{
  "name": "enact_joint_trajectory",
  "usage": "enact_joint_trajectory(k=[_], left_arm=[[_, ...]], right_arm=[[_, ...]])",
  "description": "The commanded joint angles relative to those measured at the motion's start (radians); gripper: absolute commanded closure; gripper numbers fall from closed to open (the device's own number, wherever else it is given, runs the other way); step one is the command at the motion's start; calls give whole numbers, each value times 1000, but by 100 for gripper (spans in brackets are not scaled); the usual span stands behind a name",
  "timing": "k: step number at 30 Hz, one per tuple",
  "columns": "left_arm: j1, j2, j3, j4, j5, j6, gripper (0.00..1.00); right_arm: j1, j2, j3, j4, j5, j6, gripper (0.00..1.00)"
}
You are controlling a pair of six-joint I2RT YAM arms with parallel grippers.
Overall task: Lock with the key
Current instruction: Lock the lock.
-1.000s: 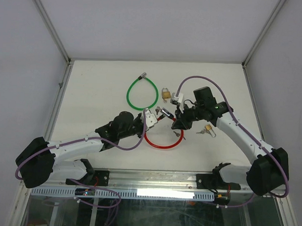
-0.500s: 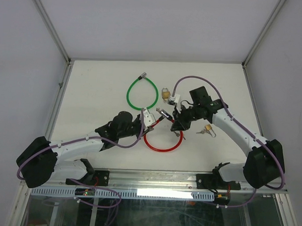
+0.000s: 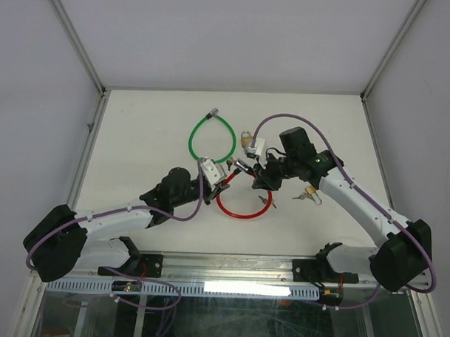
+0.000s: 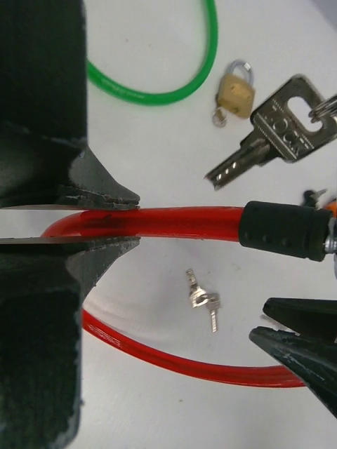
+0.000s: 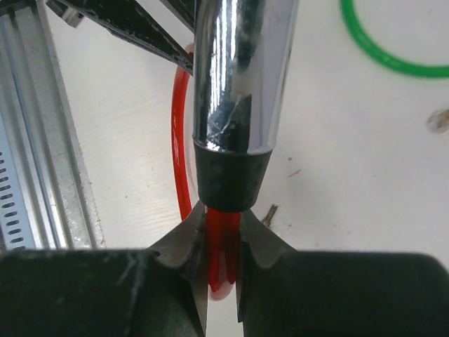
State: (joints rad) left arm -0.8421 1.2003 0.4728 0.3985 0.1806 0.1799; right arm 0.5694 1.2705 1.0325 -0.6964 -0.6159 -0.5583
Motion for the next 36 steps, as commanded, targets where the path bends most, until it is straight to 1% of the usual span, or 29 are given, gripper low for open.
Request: enact_joint_trajectory(k=[1, 4, 7, 12, 14, 16, 19, 21, 24, 27, 32, 35, 36], left_arm=[[-9, -52, 10, 309, -9, 32, 100], [-10, -16, -21, 419, -17, 45, 100], [-14, 56, -58, 510, -13, 63, 100], [-15, 159, -123, 649, -12, 53, 100], [-16, 166, -141, 666, -12, 45, 93], [-15, 150, -158, 664, -28, 34, 83], [-15, 83, -189, 644, -58, 16, 67], [-16, 39, -192, 598, -66, 5, 62], [-15, -7, -188, 515, -70, -20, 58], [-15, -26, -188, 482, -67, -55, 55], [-14, -61, -183, 414, -74, -121, 53], [-14, -124, -189, 367, -78, -178, 53], [-15, -154, -190, 345, -78, -198, 51]], right_arm=[[35, -66, 77, 100, 36, -76, 100], [60, -72, 8, 139, 46, -95, 100], [97, -48, -74, 174, 126, -129, 100], [126, 34, -83, 173, 175, -125, 100], [129, 62, -76, 165, 187, -117, 100], [129, 74, -72, 158, 190, -110, 100], [124, 69, -65, 154, 188, -100, 100], [110, 58, -57, 150, 181, -89, 100], [83, 36, -50, 148, 159, -82, 100], [71, 18, -46, 150, 151, -79, 100], [66, 19, -44, 150, 152, -77, 100], [65, 23, -43, 149, 144, -76, 100], [66, 25, -42, 149, 144, -77, 100]])
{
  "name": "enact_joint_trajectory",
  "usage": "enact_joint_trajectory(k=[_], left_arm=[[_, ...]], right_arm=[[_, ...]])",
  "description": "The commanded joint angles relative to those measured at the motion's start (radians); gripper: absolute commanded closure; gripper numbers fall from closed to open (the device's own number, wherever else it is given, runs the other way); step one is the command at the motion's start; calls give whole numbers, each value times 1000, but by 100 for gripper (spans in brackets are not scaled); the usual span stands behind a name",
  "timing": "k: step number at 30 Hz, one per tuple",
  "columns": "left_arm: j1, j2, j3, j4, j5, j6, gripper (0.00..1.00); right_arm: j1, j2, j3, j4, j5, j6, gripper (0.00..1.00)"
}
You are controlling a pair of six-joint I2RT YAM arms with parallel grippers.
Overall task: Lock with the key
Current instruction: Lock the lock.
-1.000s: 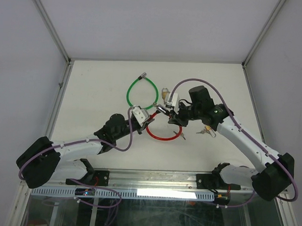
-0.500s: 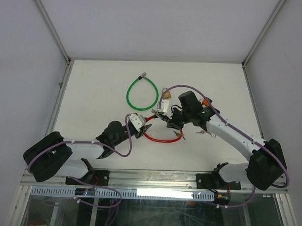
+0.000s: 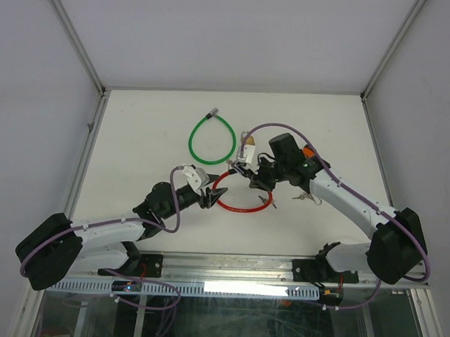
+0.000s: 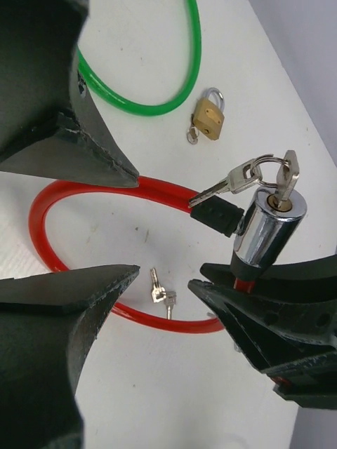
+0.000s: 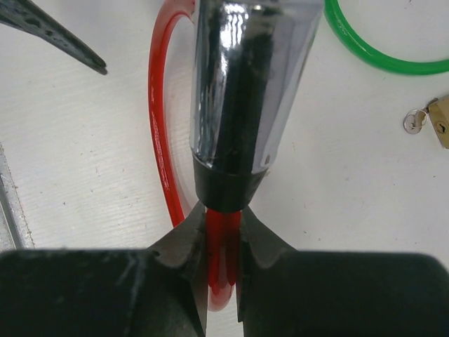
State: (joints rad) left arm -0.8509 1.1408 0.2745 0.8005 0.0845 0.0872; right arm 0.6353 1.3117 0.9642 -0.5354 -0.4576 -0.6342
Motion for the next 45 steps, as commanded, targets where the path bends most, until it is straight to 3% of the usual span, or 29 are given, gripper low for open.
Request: enact_joint_trajectory(k=[1, 6, 12, 17, 22, 26, 32, 45], left_arm=[[-6, -127, 6, -78, 9, -133, 49], [-1, -277, 73, -315, -71, -332, 39], [16, -341, 106, -365, -64, -520, 27], [122, -344, 150, -392, 25, -679, 24], [240, -309, 207, -406, 84, -835, 30], [251, -218, 301, -458, 69, -913, 35], [251, -73, 441, -569, 43, -936, 55], [240, -59, 436, -571, 92, -987, 62]], right_arm=[[0, -14, 27, -12, -16, -1, 100], [1, -7, 27, -14, -25, -1, 100], [0, -8, 25, -13, -24, -1, 100], [0, -5, 23, -12, -28, 1, 100], [1, -5, 24, -11, -30, 2, 100], [3, -5, 22, -11, -32, 3, 100], [7, -5, 25, -11, -31, 2, 100], [15, 4, 25, -11, -29, 4, 100]])
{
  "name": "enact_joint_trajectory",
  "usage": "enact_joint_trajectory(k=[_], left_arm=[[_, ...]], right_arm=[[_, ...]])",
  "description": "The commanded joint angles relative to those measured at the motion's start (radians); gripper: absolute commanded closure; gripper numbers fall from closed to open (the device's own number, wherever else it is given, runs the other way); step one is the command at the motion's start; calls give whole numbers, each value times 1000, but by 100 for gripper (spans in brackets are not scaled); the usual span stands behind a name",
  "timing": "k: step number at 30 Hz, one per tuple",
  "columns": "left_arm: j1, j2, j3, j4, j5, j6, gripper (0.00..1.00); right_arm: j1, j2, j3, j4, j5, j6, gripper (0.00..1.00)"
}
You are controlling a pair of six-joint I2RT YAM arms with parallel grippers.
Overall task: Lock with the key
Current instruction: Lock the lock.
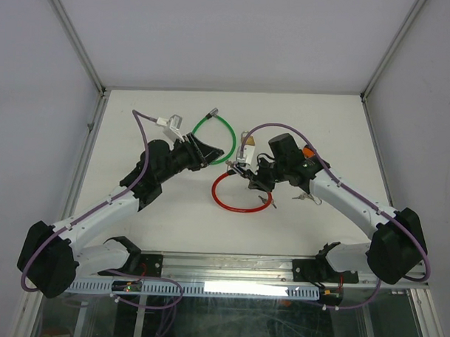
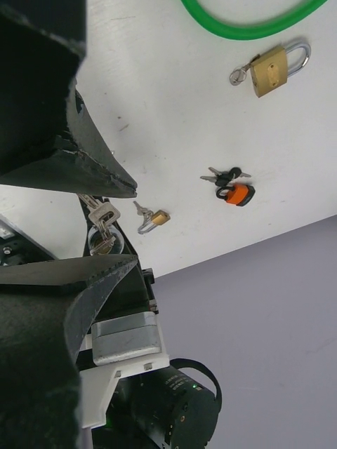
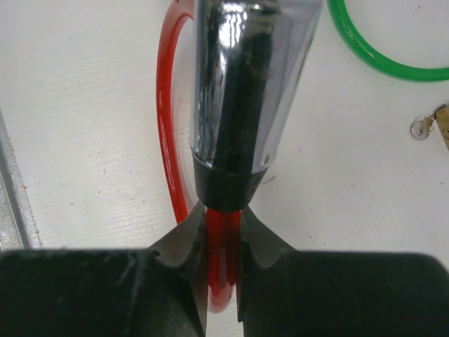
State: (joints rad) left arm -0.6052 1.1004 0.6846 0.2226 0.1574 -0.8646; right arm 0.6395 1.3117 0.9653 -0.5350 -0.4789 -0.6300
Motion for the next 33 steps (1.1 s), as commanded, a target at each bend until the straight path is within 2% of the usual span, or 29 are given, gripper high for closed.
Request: enact_joint_trajectory(k=[1, 8, 19, 25, 28, 30, 33], left_arm=[[-13, -15, 29, -1, 11, -37, 62], [-72, 6, 82, -111, -97, -37, 60], [-137, 17, 112, -134, -144, -36, 60], [-138, 24, 102, -135, -139, 3, 79], [-139, 31, 103, -134, -142, 62, 92], [-139, 32, 104, -130, -150, 150, 100], [-137, 19, 79, -63, -119, 340, 100]], right_arm=[[12, 4, 25, -11, -7, 0, 100], [11, 6, 24, -10, -7, 0, 100], [14, 9, 26, -11, -10, 0, 100], [14, 10, 26, -12, -10, 0, 100], [14, 11, 25, -12, -10, 0, 100], [14, 9, 25, -13, -10, 0, 100], [14, 8, 25, -13, -11, -2, 100]])
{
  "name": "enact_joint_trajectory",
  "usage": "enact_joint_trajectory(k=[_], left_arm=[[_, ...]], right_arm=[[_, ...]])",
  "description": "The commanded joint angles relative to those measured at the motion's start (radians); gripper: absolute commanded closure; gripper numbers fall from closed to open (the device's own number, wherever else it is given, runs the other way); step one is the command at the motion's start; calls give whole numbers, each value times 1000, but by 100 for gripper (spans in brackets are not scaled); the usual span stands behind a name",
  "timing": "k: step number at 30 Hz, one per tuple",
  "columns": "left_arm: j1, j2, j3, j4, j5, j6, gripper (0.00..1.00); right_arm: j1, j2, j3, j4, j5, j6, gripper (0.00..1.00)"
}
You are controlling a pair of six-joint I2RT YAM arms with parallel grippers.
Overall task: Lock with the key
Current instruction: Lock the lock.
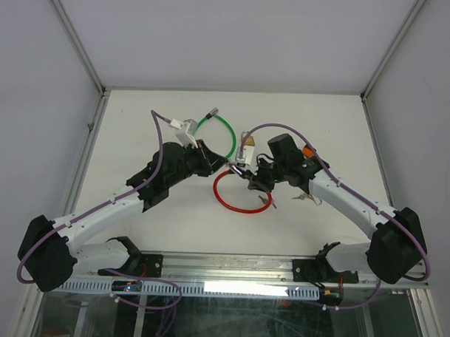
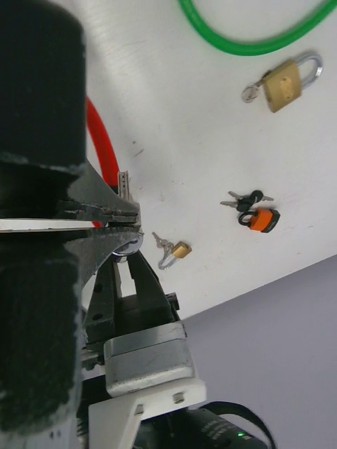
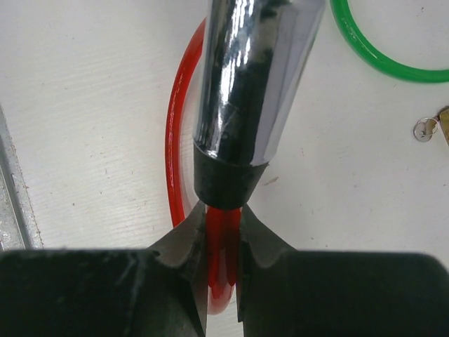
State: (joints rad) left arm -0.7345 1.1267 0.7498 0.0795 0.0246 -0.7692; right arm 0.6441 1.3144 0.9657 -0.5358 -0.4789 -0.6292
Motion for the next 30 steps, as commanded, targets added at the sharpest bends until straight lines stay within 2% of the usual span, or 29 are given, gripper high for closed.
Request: enact_joint_trajectory(k=[1, 6, 9, 17, 19, 22, 25, 28, 30], left_arm=[[-7, -15, -3, 124, 47, 317, 100], [-7, -72, -122, 369, 333, 680, 100], [-8, -94, -175, 458, 390, 833, 100], [9, -56, -190, 494, 513, 1051, 100], [20, -38, -182, 503, 516, 1069, 100], [44, -7, -130, 474, 536, 978, 100], [47, 2, -105, 429, 565, 960, 100], [50, -11, -113, 424, 552, 942, 100], [52, -16, -101, 396, 525, 877, 100]], right_arm=[[9, 5, 25, -13, -12, -3, 100], [9, 0, 23, -13, -12, -6, 100], [8, -1, 22, -12, -12, -6, 100], [8, -3, 21, -15, -22, -7, 100], [7, -4, 21, -14, -23, -7, 100], [6, -4, 20, -15, -24, -7, 100], [6, -4, 22, -15, -25, -6, 100], [4, -7, 22, -17, -35, -4, 100], [0, -7, 24, -18, -38, -3, 100]])
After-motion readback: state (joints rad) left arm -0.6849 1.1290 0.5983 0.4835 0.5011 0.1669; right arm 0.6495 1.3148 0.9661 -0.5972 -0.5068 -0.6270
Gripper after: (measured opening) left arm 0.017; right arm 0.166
